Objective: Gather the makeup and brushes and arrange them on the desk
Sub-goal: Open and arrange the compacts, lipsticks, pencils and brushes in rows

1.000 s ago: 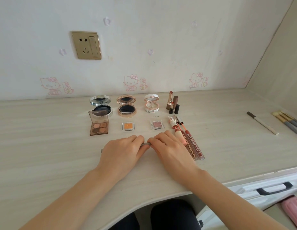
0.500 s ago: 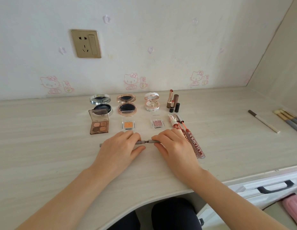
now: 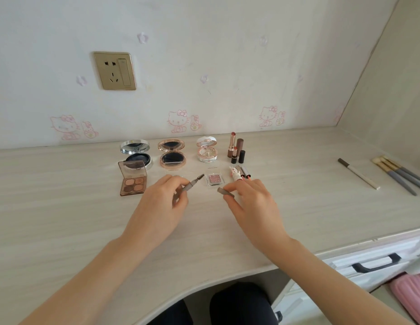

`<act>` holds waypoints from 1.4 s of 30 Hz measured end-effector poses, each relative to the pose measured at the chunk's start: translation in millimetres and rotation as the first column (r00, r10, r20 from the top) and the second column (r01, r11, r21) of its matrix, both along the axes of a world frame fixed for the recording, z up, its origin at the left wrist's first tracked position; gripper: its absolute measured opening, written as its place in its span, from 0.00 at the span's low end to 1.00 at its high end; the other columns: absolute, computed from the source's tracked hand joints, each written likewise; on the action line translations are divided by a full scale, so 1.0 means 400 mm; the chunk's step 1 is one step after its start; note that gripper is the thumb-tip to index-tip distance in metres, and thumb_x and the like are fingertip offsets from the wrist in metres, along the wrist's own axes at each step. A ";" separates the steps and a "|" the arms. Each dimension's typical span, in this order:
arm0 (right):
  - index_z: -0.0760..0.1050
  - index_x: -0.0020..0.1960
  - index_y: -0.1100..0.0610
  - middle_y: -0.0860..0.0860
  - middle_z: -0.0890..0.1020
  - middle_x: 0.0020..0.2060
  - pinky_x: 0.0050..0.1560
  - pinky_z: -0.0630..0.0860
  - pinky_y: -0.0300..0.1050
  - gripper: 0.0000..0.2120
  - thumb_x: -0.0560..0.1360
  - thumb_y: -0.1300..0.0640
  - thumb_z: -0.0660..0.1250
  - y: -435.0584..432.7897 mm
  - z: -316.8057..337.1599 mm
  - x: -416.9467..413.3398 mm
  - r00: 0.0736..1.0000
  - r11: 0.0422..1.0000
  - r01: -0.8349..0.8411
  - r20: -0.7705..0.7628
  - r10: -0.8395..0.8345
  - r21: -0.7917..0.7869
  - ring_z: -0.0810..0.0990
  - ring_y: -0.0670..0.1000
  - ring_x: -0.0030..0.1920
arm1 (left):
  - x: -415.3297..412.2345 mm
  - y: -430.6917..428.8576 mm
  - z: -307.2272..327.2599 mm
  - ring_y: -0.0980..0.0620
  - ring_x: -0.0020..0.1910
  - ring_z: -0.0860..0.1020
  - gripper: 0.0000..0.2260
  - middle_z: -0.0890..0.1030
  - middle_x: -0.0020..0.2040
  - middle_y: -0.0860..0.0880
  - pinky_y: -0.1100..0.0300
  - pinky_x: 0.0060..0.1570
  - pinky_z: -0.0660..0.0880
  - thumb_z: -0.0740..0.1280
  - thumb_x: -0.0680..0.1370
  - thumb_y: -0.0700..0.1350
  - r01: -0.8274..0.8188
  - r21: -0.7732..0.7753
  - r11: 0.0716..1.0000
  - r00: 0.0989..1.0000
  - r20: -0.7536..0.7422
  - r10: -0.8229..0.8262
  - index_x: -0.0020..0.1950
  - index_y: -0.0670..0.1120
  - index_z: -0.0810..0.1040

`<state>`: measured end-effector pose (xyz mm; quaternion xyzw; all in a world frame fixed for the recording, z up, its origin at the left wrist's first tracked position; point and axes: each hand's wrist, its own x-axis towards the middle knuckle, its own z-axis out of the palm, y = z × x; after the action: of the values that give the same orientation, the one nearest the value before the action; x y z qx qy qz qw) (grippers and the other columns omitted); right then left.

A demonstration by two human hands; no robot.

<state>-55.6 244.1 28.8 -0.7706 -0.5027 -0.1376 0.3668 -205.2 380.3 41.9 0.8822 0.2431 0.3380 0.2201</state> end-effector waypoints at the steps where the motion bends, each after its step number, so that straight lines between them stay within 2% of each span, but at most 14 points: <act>1: 0.80 0.48 0.52 0.42 0.79 0.42 0.40 0.70 0.36 0.04 0.74 0.55 0.70 -0.003 0.008 0.007 0.999 1.000 0.003 -0.046 -0.003 0.001 0.73 0.46 0.46 | 0.007 -0.007 0.007 0.57 0.40 0.76 0.07 0.78 0.40 0.56 0.67 0.38 0.72 0.67 0.75 0.39 -0.002 -0.066 0.998 1.000 0.023 0.003 0.50 0.49 0.80; 4: 0.80 0.48 0.51 0.42 0.79 0.41 0.42 0.68 0.34 0.04 0.73 0.56 0.70 -0.009 0.030 0.027 0.986 1.000 -0.011 -0.167 0.012 0.005 0.74 0.44 0.43 | 0.034 -0.024 0.022 0.56 0.38 0.76 0.05 0.80 0.36 0.55 0.67 0.36 0.72 0.69 0.74 0.41 0.008 -0.220 0.975 0.999 0.045 0.002 0.47 0.51 0.81; 7: 0.79 0.47 0.51 0.42 0.79 0.37 0.39 0.66 0.29 0.03 0.73 0.56 0.69 -0.021 0.046 0.046 0.971 1.000 0.003 -0.238 -0.005 -0.011 0.75 0.42 0.40 | 0.065 -0.036 0.028 0.58 0.34 0.77 0.04 0.80 0.31 0.54 0.67 0.37 0.72 0.71 0.73 0.44 0.024 -0.264 0.964 0.999 0.046 -0.012 0.45 0.52 0.81; 9: 0.78 0.49 0.51 0.44 0.79 0.34 0.37 0.68 0.29 0.04 0.74 0.56 0.68 -0.033 0.053 0.059 0.965 1.000 0.010 -0.263 -0.013 -0.012 0.76 0.42 0.39 | 0.089 -0.044 0.030 0.60 0.33 0.77 0.03 0.80 0.30 0.54 0.70 0.36 0.71 0.72 0.73 0.45 0.044 -0.287 0.957 0.998 0.048 -0.031 0.45 0.52 0.81; 12: 0.75 0.52 0.47 0.46 0.80 0.35 0.36 0.70 0.29 0.06 0.75 0.52 0.67 -0.055 0.063 0.086 0.948 0.999 0.021 -0.318 -0.032 -0.037 0.77 0.42 0.38 | 0.132 -0.064 0.036 0.60 0.33 0.76 0.07 0.81 0.31 0.52 0.70 0.35 0.69 0.72 0.73 0.48 0.058 -0.291 0.955 0.998 0.029 -0.052 0.49 0.51 0.81; 17: 0.78 0.52 0.48 0.44 0.80 0.37 0.35 0.67 0.27 0.06 0.75 0.52 0.66 -0.090 0.067 0.150 0.949 0.991 0.089 -0.293 -0.114 -0.099 0.76 0.41 0.40 | 0.203 -0.112 0.047 0.61 0.36 0.77 0.14 0.80 0.32 0.55 0.63 0.41 0.73 0.71 0.73 0.50 0.108 -0.232 0.967 0.994 0.003 -0.111 0.59 0.53 0.79; 21: 0.77 0.53 0.49 0.43 0.79 0.36 0.35 0.68 0.27 0.07 0.76 0.53 0.66 -0.124 0.064 0.199 0.942 0.986 0.121 -0.301 -0.151 -0.116 0.76 0.41 0.40 | 0.265 -0.148 0.048 0.62 0.30 0.78 0.08 0.79 0.30 0.54 0.66 0.34 0.73 0.70 0.74 0.47 0.164 -0.283 0.945 0.986 0.023 -0.165 0.51 0.53 0.74; 22: 0.76 0.54 0.49 0.44 0.79 0.36 0.36 0.67 0.28 0.07 0.76 0.53 0.66 -0.132 0.063 0.210 0.939 0.985 0.125 -0.308 -0.156 -0.117 0.76 0.41 0.40 | 0.282 -0.154 0.046 0.60 0.29 0.78 0.08 0.79 0.31 0.52 0.64 0.33 0.75 0.70 0.74 0.47 0.177 -0.309 0.934 0.984 0.033 -0.176 0.48 0.53 0.72; 24: 0.76 0.55 0.48 0.44 0.79 0.37 0.36 0.67 0.30 0.08 0.76 0.53 0.66 -0.147 0.059 0.233 0.935 0.983 0.135 -0.311 -0.168 -0.127 0.76 0.43 0.40 | 0.316 -0.167 0.041 0.54 0.31 0.80 0.06 0.79 0.31 0.52 0.52 0.32 0.80 0.69 0.74 0.48 0.184 -0.315 0.931 0.983 0.036 -0.182 0.45 0.54 0.71; 26: 0.76 0.54 0.49 0.45 0.79 0.37 0.37 0.69 0.33 0.08 0.76 0.52 0.66 -0.158 0.053 0.260 0.935 0.978 0.148 -0.303 -0.186 -0.146 0.76 0.44 0.40 | 0.349 -0.183 0.037 0.54 0.32 0.79 0.04 0.78 0.30 0.52 0.49 0.35 0.79 0.67 0.74 0.48 0.172 -0.261 0.950 0.984 -0.008 -0.180 0.44 0.54 0.73; 29: 0.77 0.54 0.49 0.44 0.79 0.37 0.39 0.71 0.39 0.08 0.76 0.51 0.65 -0.166 0.039 0.297 0.934 0.968 0.169 -0.284 -0.217 -0.186 0.76 0.44 0.40 | 0.390 -0.204 0.031 0.54 0.36 0.77 0.01 0.78 0.31 0.53 0.51 0.40 0.77 0.65 0.76 0.49 0.159 -0.181 0.970 0.980 -0.088 -0.177 0.46 0.54 0.75; 35: 0.76 0.57 0.52 0.48 0.82 0.42 0.47 0.75 0.47 0.11 0.78 0.51 0.63 -0.162 0.006 0.330 0.956 0.940 0.190 -0.166 -0.243 -0.282 0.75 0.49 0.48 | 0.450 -0.220 0.003 0.48 0.51 0.74 0.09 0.80 0.41 0.49 0.53 0.45 0.73 0.62 0.78 0.51 0.095 0.114 0.989 0.968 -0.244 -0.065 0.54 0.50 0.76; 38: 0.76 0.57 0.53 0.47 0.81 0.43 0.47 0.74 0.47 0.11 0.78 0.51 0.62 -0.160 -0.011 0.335 0.967 0.928 0.203 -0.083 -0.240 -0.314 0.74 0.51 0.52 | 0.465 -0.216 -0.004 0.46 0.53 0.73 0.09 0.81 0.43 0.48 0.53 0.48 0.70 0.61 0.79 0.50 0.105 0.208 0.972 0.946 -0.323 -0.033 0.54 0.47 0.77; 42: 0.76 0.57 0.54 0.49 0.81 0.48 0.50 0.72 0.47 0.12 0.78 0.51 0.62 -0.157 -0.023 0.335 0.971 0.914 0.231 0.018 -0.239 -0.334 0.74 0.54 0.53 | 0.473 -0.212 -0.015 0.46 0.54 0.72 0.09 0.80 0.43 0.47 0.53 0.49 0.68 0.61 0.78 0.49 0.125 0.251 0.960 0.913 -0.407 -0.013 0.51 0.46 0.77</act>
<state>78.6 181.2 19.5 -0.8780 -0.4180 -0.0843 0.2175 -16.1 295.6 35.8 0.9624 0.2029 0.1719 0.0546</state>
